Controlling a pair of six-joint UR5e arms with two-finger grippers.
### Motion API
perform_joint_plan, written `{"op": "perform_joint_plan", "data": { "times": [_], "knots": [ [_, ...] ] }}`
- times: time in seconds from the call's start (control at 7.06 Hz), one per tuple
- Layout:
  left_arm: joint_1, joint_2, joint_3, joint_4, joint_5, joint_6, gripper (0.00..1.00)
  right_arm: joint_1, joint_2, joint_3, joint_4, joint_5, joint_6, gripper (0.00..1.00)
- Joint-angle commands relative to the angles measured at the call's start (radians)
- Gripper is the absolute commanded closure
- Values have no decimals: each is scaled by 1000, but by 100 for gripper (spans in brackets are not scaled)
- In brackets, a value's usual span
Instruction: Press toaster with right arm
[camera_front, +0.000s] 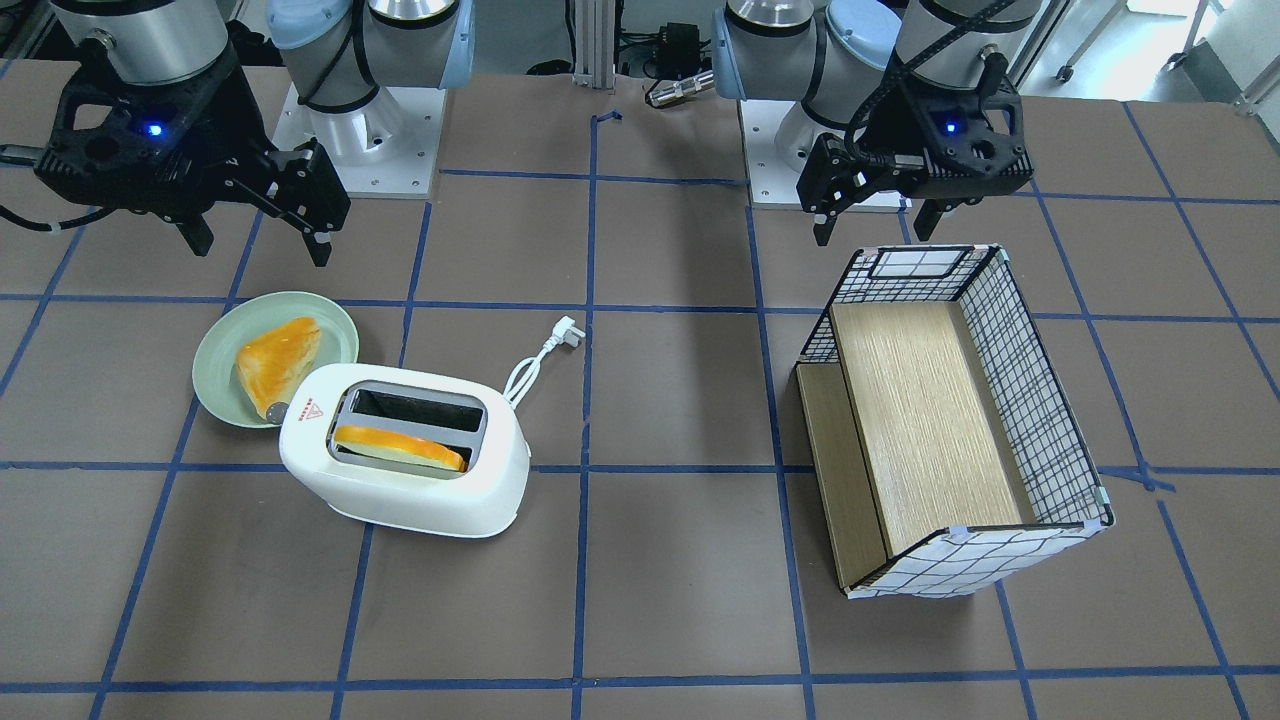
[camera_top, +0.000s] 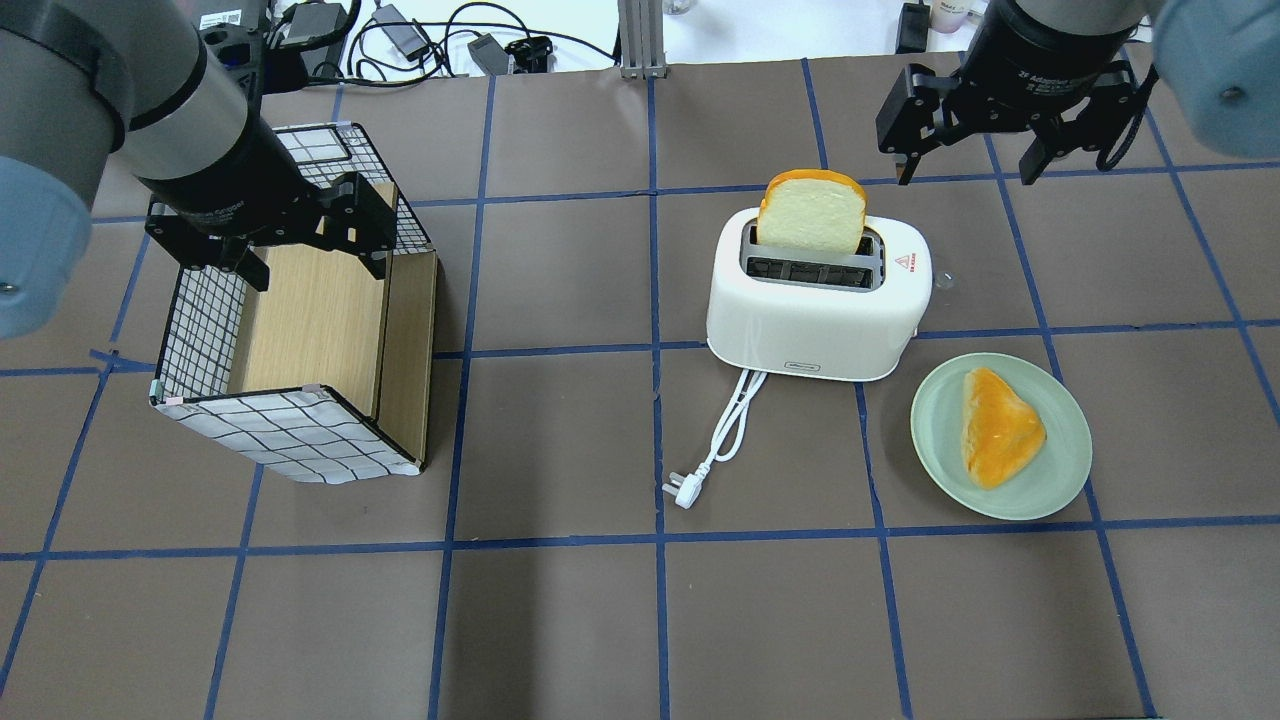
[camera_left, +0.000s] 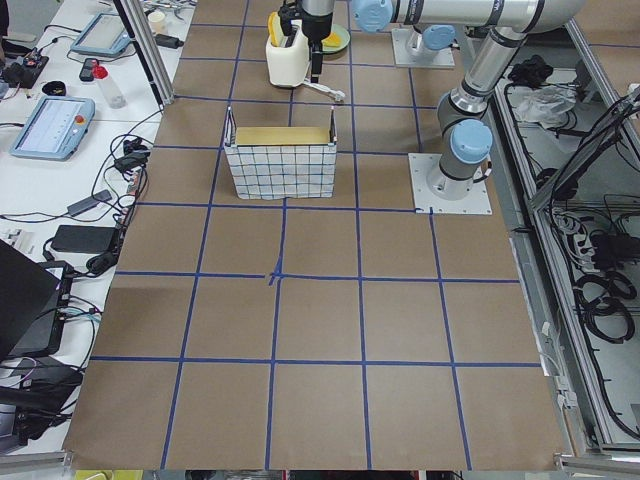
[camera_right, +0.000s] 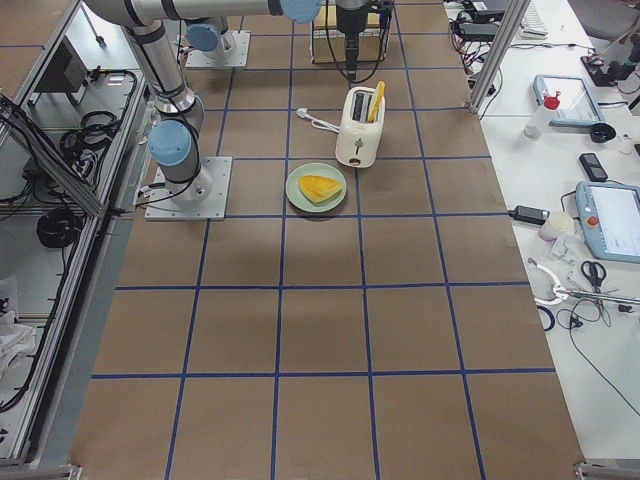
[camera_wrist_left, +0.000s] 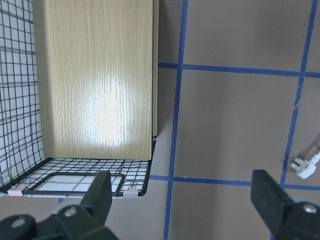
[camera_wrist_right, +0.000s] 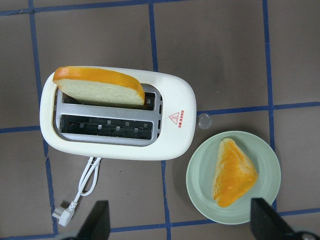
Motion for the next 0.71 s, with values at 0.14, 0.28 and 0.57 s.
{"op": "perform_joint_plan", "data": {
  "times": [0.14,0.28,0.57],
  "knots": [
    [0,-1,0,0,0,0,0,-4,0,-1,22,12,-10,0],
    [0,0,0,0,0,0,0,-2,0,-1,24,11,-10,0],
    [0,-1,0,0,0,0,0,-2,0,-1,24,6,-10,0]
  ]
}}
